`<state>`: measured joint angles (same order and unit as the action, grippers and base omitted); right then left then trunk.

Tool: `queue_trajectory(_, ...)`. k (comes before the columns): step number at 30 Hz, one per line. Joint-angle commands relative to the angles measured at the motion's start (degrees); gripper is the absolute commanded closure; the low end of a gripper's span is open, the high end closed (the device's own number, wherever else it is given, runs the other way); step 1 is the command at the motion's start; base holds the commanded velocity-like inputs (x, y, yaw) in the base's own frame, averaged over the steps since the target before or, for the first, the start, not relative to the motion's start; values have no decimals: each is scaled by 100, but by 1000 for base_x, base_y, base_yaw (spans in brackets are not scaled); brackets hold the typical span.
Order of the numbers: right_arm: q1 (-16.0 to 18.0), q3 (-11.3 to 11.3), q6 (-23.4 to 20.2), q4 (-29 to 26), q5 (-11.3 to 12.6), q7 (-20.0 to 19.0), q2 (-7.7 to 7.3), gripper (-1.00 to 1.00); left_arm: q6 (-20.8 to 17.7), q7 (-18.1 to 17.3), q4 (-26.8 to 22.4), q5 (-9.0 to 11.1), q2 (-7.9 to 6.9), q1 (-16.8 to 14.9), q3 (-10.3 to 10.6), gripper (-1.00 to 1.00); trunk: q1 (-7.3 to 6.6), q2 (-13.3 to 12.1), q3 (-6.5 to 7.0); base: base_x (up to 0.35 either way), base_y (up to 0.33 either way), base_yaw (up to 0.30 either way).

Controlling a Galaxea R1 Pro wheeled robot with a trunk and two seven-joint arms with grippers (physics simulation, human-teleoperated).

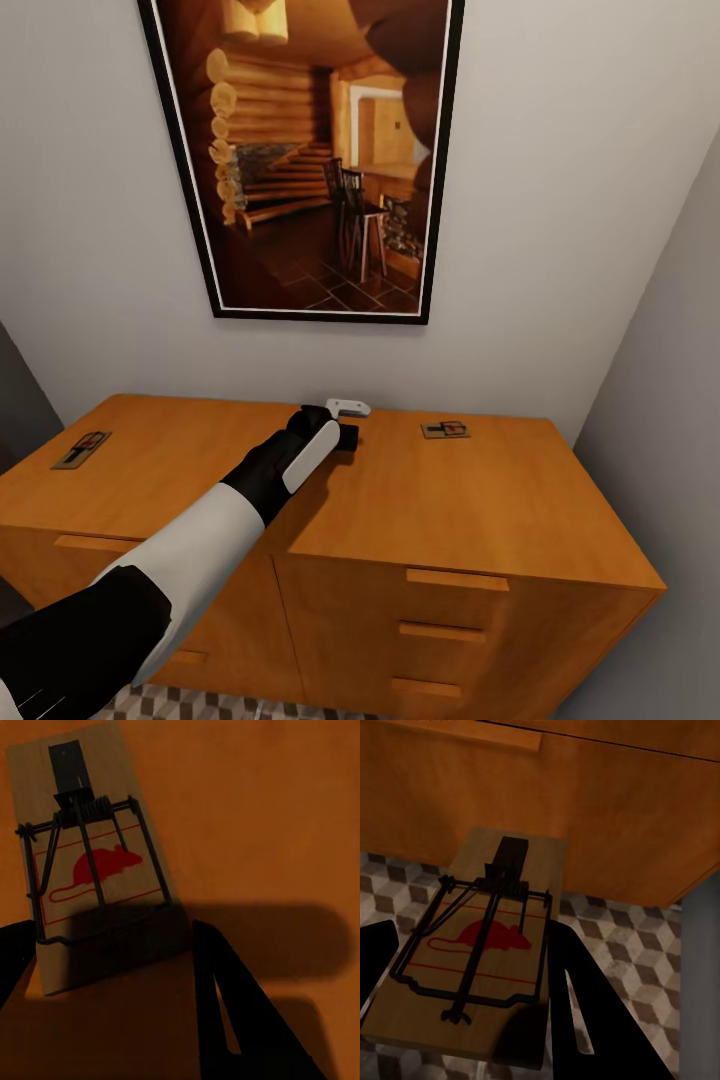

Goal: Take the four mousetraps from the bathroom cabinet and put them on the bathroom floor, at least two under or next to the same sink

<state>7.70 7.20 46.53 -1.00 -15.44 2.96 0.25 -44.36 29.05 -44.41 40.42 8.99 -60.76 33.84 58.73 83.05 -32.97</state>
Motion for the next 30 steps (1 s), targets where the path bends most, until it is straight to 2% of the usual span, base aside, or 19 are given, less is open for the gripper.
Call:
queue_trajectory(1, 3, 37, 14, 3, -60, 29, 1, 100, -20, 40, -6, 36, -5, -6, 17, 100, 0, 3, -6, 0, 0, 0)
queue_trajectory(17, 3, 36, 14, 3, -61, 29, 1, 100, -20, 40, -6, 36, -4, -6, 17, 100, 0, 3, -6, 0, 1, 0)
queue_trajectory(22, 3, 36, 14, 3, -64, 29, 1, 100, -26, 40, -9, 36, -5, -6, 17, 100, 0, 3, -6, -58, 108, 0)
queue_trajectory(30, 2, 36, 13, 3, -62, 29, 1, 100, -46, 42, -187, 36, -5, -6, 10, 100, 0, 3, -6, -9, 22, 0)
